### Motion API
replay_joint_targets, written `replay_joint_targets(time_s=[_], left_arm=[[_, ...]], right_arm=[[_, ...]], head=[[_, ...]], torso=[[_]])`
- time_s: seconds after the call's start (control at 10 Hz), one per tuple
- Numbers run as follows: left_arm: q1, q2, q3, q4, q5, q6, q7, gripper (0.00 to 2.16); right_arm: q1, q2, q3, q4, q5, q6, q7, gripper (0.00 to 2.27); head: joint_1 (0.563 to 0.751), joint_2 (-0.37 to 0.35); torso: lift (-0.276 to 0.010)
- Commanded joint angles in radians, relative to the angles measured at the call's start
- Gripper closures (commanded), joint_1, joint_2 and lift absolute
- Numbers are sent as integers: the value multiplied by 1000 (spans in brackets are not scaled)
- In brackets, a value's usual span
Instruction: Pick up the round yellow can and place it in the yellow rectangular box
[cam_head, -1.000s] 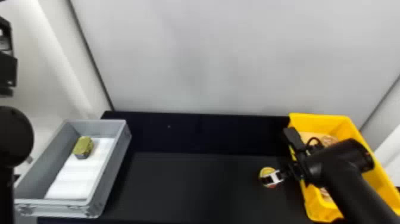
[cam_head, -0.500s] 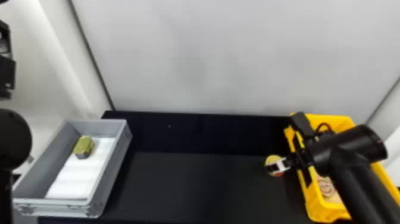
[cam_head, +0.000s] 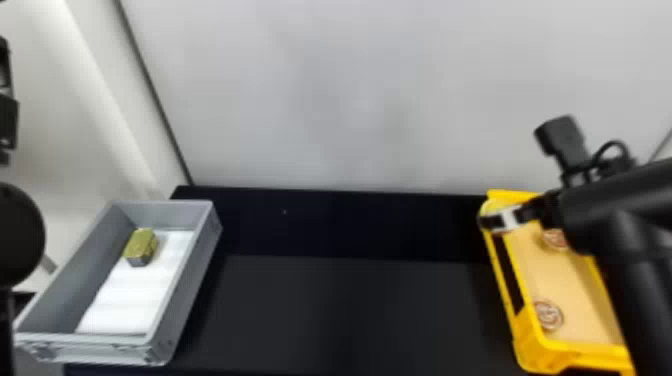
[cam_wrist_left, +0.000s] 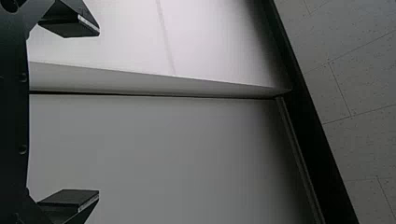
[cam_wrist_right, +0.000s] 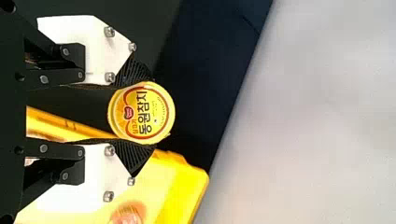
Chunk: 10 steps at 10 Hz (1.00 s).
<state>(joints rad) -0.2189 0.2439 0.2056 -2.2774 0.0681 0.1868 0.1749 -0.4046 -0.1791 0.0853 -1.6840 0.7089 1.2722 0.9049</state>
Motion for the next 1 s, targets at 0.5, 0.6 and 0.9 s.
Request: replay_joint_targets(time_s=[0.5, 0.6, 0.9], left_arm=[[10, 19, 15, -25, -7, 39, 0, 65], [10, 17, 17, -27, -7, 39, 0, 65], [10, 19, 17, -27, -7, 40, 0, 65]], right_arm=[[-74, -128, -87, -51, 118, 8, 10, 774], [-65, -135, -108, -33, 118, -3, -6, 774], [-34, -137, -219, 49, 106, -58, -41, 774]], head=[[694, 54], [694, 54], [694, 54]], torso=[[-3], [-3], [-3]])
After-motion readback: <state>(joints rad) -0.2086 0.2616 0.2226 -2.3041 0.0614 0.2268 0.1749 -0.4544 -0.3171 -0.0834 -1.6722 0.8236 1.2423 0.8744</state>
